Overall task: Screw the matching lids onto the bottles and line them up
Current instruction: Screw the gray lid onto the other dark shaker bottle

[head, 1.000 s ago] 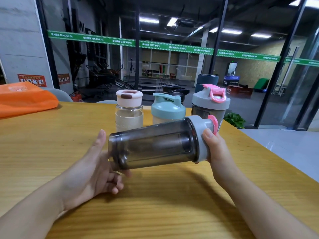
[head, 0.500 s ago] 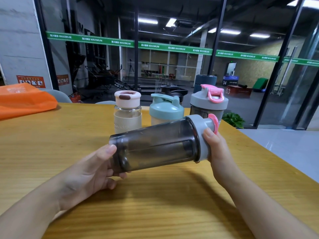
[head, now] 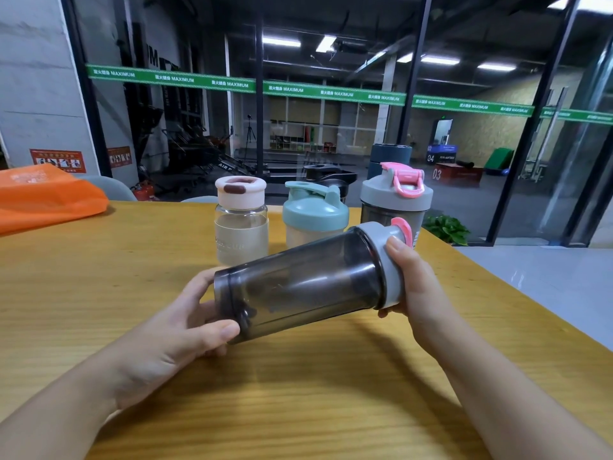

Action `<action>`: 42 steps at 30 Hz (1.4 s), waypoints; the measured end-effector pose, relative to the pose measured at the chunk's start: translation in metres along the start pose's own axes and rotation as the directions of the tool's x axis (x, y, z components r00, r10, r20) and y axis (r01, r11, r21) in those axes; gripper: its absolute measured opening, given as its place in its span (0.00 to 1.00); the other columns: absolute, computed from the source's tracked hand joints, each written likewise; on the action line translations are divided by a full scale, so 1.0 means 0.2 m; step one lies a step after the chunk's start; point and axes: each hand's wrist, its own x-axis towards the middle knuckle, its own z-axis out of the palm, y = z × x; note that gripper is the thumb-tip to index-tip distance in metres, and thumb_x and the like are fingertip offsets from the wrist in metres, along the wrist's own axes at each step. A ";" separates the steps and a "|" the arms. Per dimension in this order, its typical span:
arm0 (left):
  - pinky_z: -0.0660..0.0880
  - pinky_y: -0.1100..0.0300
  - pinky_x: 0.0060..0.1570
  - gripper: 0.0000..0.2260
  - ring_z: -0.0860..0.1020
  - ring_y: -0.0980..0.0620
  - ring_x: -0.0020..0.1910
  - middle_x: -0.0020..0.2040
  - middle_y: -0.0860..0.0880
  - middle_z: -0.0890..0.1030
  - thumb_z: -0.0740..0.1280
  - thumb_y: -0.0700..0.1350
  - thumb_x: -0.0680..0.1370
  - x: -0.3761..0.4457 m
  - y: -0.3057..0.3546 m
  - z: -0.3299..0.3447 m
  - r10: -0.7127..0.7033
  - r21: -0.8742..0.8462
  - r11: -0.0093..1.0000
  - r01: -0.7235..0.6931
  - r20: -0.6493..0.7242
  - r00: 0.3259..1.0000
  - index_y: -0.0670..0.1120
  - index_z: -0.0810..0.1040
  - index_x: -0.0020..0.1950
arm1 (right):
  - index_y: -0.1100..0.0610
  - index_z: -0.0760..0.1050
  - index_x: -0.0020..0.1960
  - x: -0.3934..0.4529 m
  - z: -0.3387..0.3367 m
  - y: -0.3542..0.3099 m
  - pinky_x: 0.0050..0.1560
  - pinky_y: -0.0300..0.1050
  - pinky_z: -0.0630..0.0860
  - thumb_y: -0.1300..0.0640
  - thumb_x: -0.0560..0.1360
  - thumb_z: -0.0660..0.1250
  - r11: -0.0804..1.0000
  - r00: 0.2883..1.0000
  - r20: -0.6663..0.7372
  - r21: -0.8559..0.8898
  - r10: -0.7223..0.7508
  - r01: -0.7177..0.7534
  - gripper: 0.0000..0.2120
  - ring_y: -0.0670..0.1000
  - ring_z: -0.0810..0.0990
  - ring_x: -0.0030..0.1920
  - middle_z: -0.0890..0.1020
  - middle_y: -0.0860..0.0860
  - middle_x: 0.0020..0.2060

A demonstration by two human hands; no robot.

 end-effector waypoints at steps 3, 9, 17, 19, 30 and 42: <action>0.75 0.62 0.46 0.39 0.80 0.53 0.51 0.55 0.48 0.83 0.81 0.59 0.54 0.00 0.00 0.01 0.023 -0.013 1.000 -0.023 0.001 1.000 0.60 0.71 0.62 | 0.57 0.69 0.69 0.00 -0.01 0.00 0.24 0.41 0.70 0.32 0.56 0.61 0.999 0.999 -0.011 -0.011 0.032 -0.032 0.47 0.46 0.77 0.25 0.81 0.47 0.27; 0.75 0.67 0.48 0.42 0.80 0.54 0.53 0.54 0.51 0.83 0.80 0.55 0.53 0.02 0.01 0.03 0.056 0.096 0.994 -0.052 -0.034 0.998 0.59 0.67 0.64 | 0.54 0.76 0.52 0.01 -0.03 -0.03 0.25 0.42 0.68 0.35 0.60 0.62 0.997 0.998 0.001 -0.030 0.066 -0.066 0.29 0.49 0.76 0.26 0.79 0.48 0.26; 0.76 0.63 0.50 0.35 0.80 0.54 0.53 0.55 0.52 0.82 0.74 0.49 0.59 0.02 0.00 0.04 0.131 0.211 0.971 -0.111 -0.082 0.988 0.61 0.66 0.63 | 0.40 0.67 0.61 -0.03 -0.01 -0.08 0.34 0.44 0.76 0.41 0.65 0.61 0.999 0.999 0.012 0.020 -0.031 0.030 0.25 0.47 0.80 0.39 0.81 0.45 0.42; 0.76 0.64 0.49 0.35 0.80 0.53 0.52 0.55 0.48 0.82 0.75 0.49 0.58 0.01 -0.02 0.04 0.150 0.257 0.959 -0.119 -0.105 0.983 0.63 0.66 0.62 | 0.40 0.62 0.65 -0.07 0.00 -0.07 0.43 0.39 0.78 0.39 0.62 0.65 0.994 0.994 0.008 0.015 -0.108 0.107 0.32 0.45 0.81 0.49 0.80 0.46 0.52; 0.66 0.69 0.56 0.38 0.73 0.59 0.58 0.59 0.57 0.75 0.78 0.57 0.61 0.05 -0.08 0.14 0.237 0.667 0.737 -0.110 -0.103 0.966 0.59 0.62 0.64 | 0.43 0.72 0.50 -0.18 -0.02 -0.16 0.40 0.27 0.70 0.36 0.62 0.62 0.952 0.944 -0.161 -0.151 -0.288 0.265 0.19 0.37 0.76 0.43 0.78 0.44 0.44; 0.65 0.60 0.64 0.44 0.65 0.55 0.66 0.65 0.55 0.65 0.75 0.65 0.59 0.11 0.10 0.44 0.040 0.756 0.650 -0.078 0.068 0.997 0.57 0.56 0.68 | 0.47 0.72 0.55 -0.24 -0.27 -0.56 0.42 0.42 0.73 0.37 0.70 0.66 0.810 0.941 -0.099 -0.543 -0.323 0.221 0.19 0.43 0.77 0.46 0.78 0.44 0.46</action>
